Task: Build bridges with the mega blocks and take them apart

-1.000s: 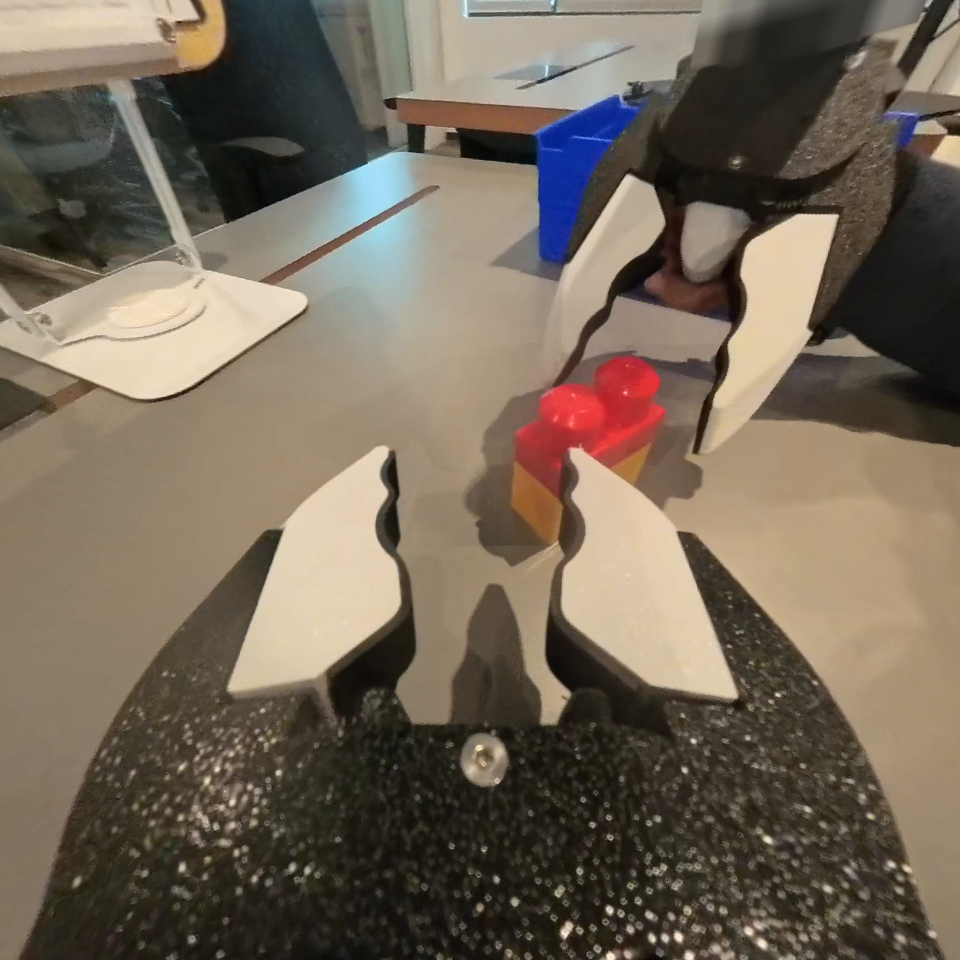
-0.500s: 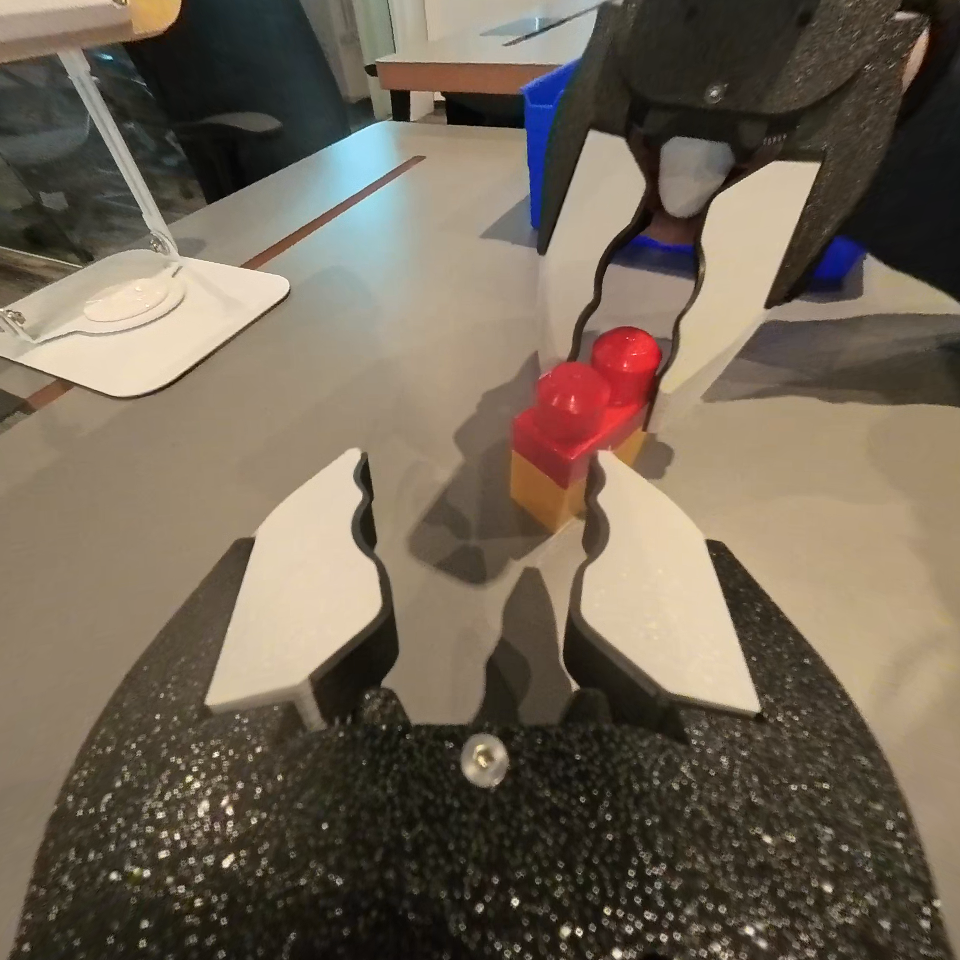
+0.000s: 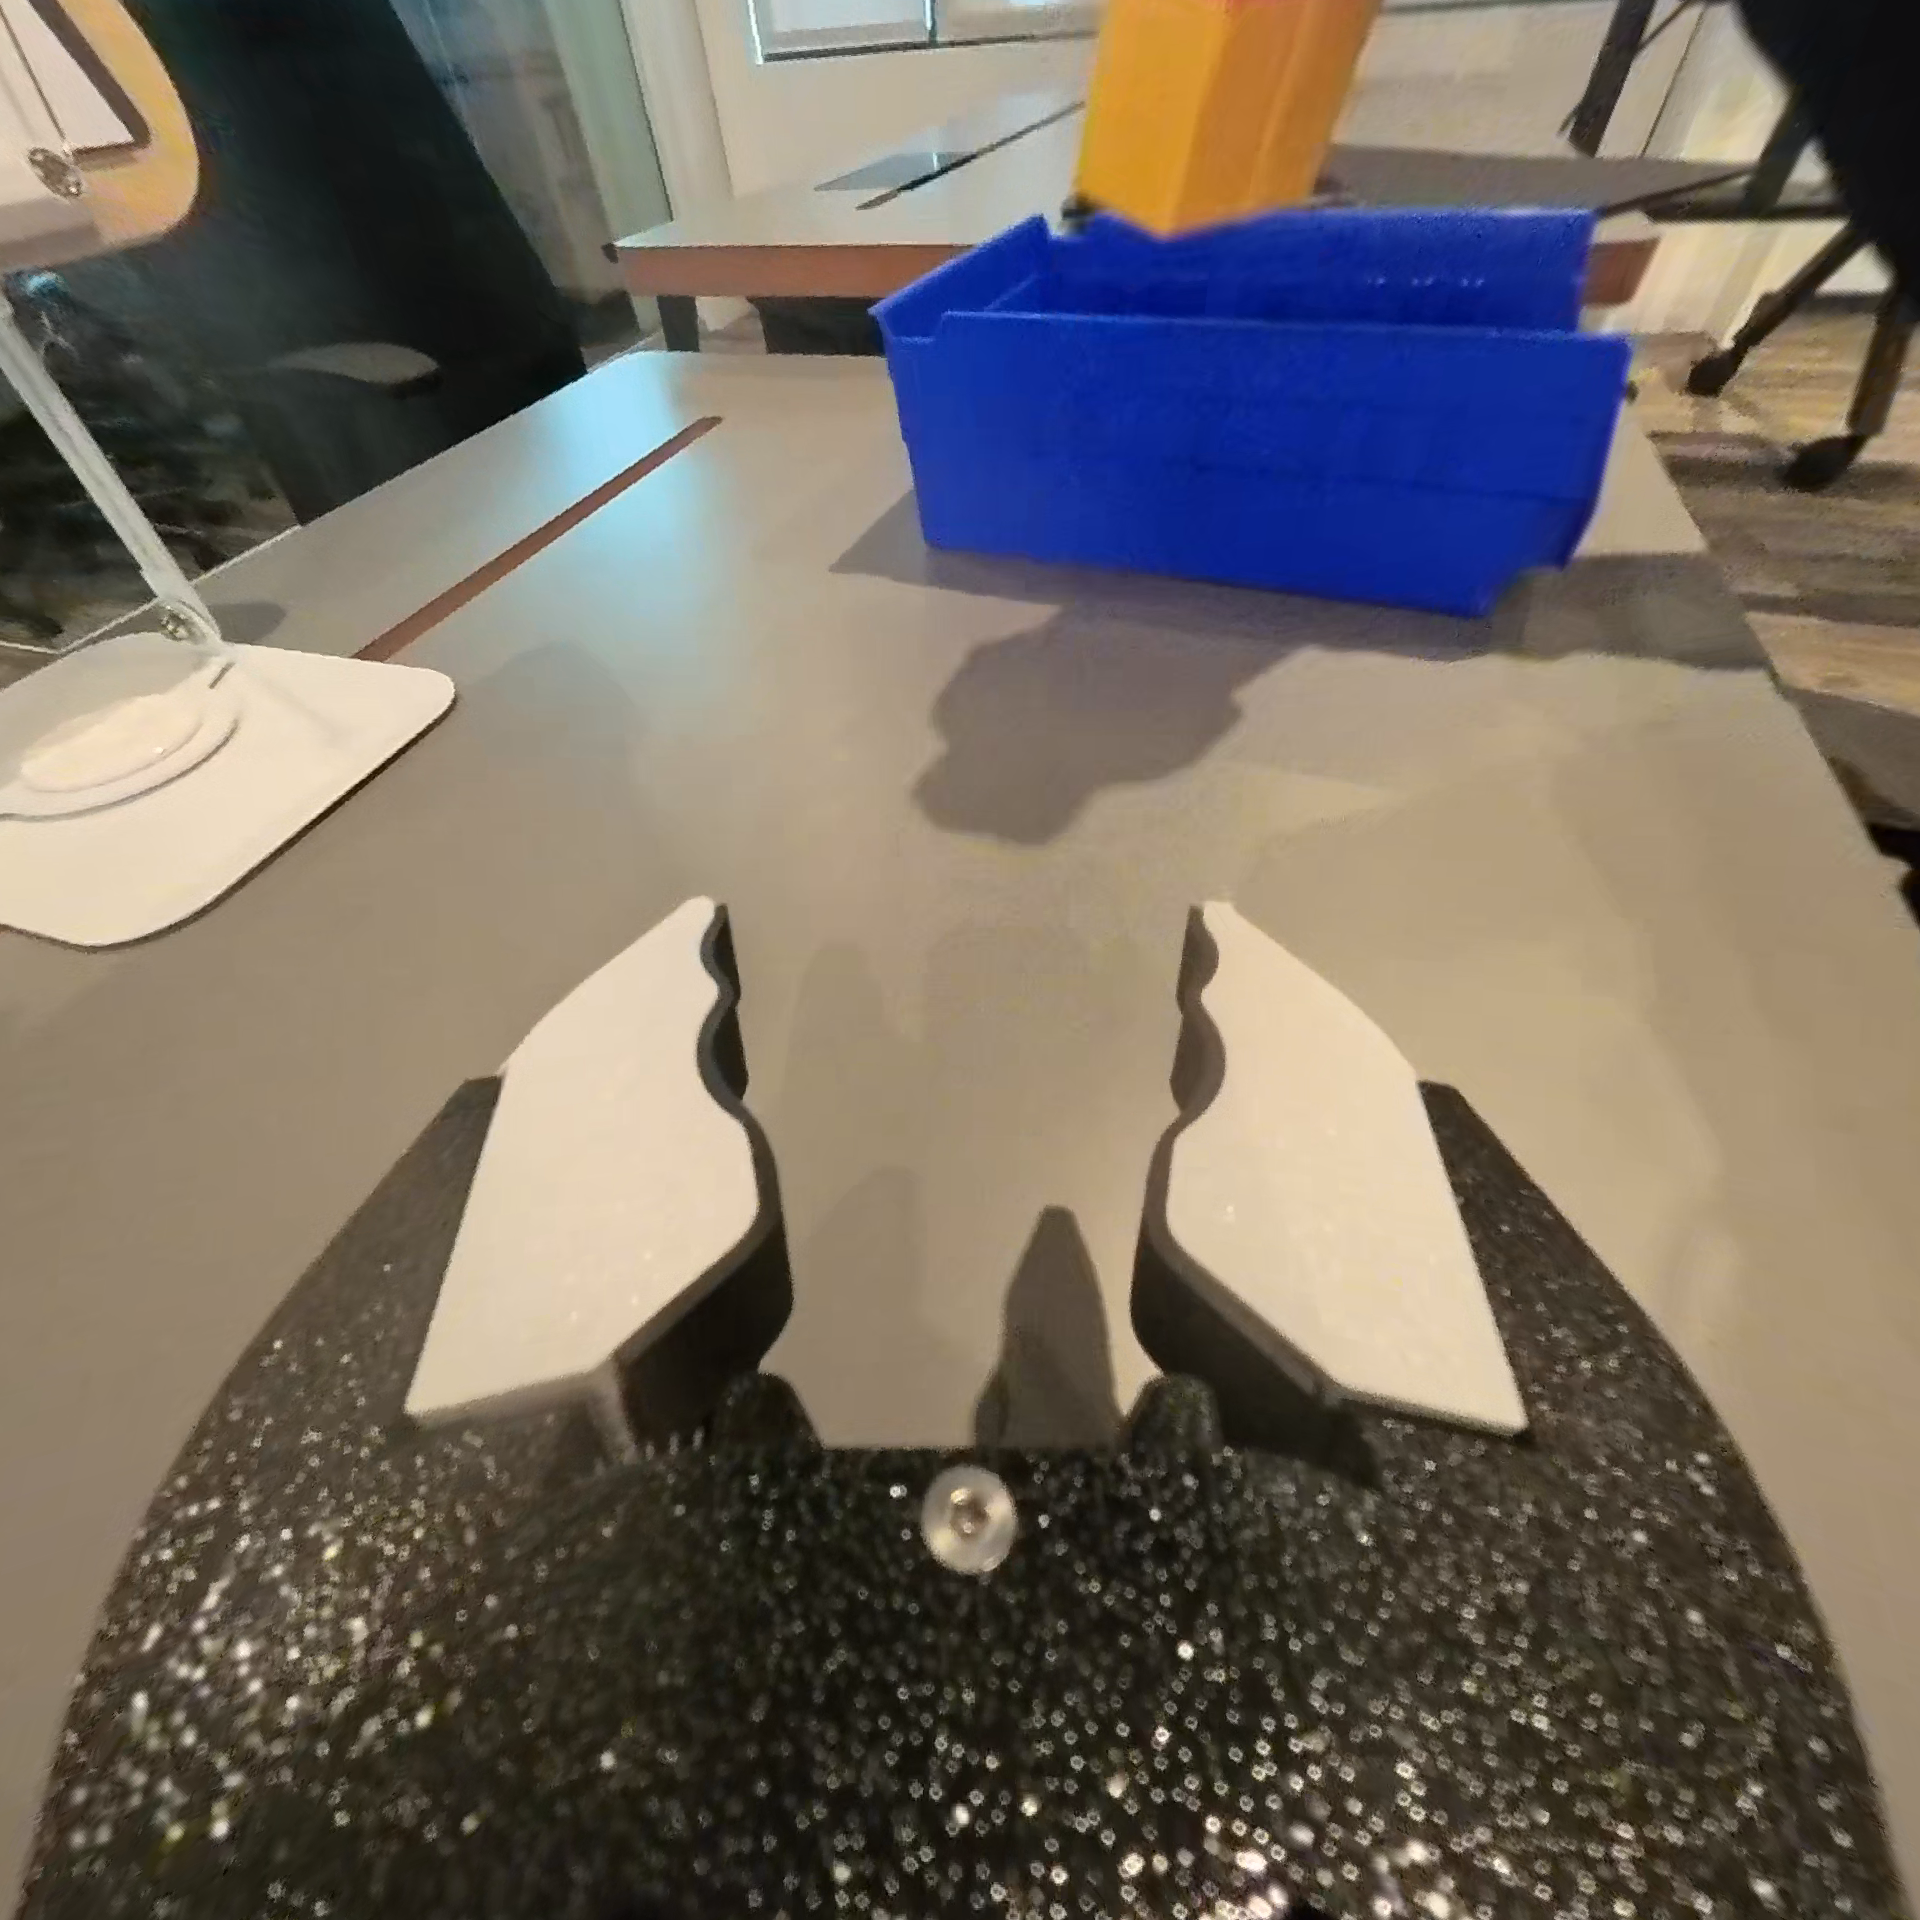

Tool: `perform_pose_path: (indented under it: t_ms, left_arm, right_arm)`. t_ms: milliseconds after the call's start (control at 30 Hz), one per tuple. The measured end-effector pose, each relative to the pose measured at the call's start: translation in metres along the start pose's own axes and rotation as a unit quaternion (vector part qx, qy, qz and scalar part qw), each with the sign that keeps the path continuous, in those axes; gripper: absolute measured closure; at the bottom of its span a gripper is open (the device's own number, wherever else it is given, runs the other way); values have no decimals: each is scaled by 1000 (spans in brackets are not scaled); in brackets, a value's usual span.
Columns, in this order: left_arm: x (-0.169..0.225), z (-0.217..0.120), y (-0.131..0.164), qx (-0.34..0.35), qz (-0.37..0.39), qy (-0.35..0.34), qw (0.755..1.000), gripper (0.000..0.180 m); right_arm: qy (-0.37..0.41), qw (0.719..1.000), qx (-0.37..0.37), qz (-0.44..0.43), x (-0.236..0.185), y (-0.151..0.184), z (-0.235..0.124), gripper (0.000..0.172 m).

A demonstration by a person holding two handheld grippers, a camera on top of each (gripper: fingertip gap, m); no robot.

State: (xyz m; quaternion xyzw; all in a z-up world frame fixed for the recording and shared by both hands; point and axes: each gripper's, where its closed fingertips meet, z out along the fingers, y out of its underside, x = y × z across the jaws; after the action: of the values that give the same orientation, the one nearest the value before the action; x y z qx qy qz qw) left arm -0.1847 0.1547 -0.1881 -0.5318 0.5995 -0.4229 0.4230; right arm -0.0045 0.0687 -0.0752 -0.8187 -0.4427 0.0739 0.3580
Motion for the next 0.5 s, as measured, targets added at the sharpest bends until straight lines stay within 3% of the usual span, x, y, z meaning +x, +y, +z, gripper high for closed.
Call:
perform_pose_path:
  t_ms: [100,200,333,500]
  left_arm:
    - [-6,-1,4,-10,3,-13,1000,99]
    - [-11,-2,4,-5,-5,-19,1000,100]
    - [-17,1,9,-14,-8,-29,999,100]
    - [-20,4,9,-10,-23,-32,999,101]
  right_arm:
    - [28,998,-29,42,39,56,-35,135]
    - [27,997,-40,54,64,105,-45,135]
    - [3,998,-52,43,83,150,-24,135]
    - [-41,997,-66,4,87,177,11,135]
